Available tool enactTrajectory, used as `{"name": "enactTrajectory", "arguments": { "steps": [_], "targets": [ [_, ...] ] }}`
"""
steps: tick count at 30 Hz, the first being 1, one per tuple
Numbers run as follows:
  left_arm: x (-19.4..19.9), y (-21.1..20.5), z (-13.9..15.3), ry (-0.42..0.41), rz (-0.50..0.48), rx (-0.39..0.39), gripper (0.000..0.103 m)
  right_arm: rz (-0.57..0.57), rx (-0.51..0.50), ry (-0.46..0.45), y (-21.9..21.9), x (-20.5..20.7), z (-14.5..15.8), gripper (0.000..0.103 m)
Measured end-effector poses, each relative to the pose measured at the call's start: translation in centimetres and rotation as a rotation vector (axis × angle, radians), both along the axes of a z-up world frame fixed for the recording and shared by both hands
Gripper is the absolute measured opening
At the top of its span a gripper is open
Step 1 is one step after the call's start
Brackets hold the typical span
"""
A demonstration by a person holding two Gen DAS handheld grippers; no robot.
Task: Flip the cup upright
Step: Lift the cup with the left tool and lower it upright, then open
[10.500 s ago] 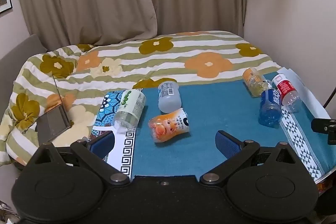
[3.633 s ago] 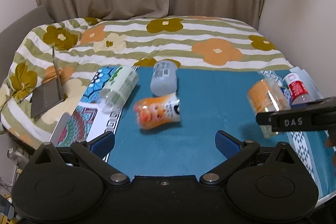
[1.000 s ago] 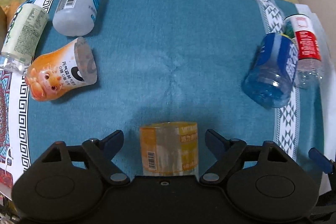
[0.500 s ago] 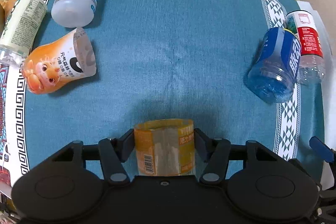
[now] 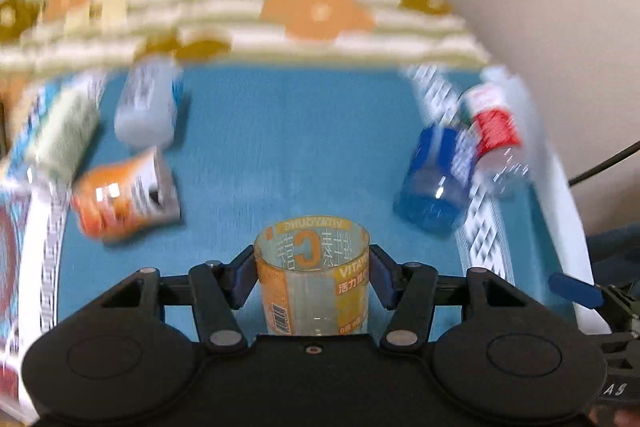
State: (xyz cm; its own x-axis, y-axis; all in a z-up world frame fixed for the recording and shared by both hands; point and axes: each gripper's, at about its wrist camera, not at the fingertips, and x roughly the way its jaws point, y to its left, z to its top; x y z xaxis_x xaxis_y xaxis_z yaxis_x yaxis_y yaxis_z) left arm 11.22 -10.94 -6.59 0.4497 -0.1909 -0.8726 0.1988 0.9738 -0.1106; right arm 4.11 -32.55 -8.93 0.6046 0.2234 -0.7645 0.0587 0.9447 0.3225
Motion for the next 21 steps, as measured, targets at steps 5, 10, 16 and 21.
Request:
{"name": "enactTrajectory", "arguments": {
  "steps": [5, 10, 16, 21],
  "targets": [
    [-2.6, 0.1, -1.1, -0.253, -0.032, -0.015, 0.063, -0.018, -0.024, -0.003, 0.4, -0.9, -0.3, 0.103],
    [-4.0, 0.1, -3.4, -0.422, -0.046, 0.005, 0.063, -0.018, -0.055, 0.009, 1.2, -1.4, -1.3, 0.103],
    [-4.6, 0.0, -5.4, -0.563, -0.059, 0.024, 0.064, -0.006, -0.092, 0.02, 2.5, -2.3, -2.5, 0.103],
    [-4.7, 0.5, -6.9, -0.54, -0.047, 0.013, 0.065, 0.012, -0.106, 0.02, 3.6, -2.9, -3.0, 0.103]
  ]
}}
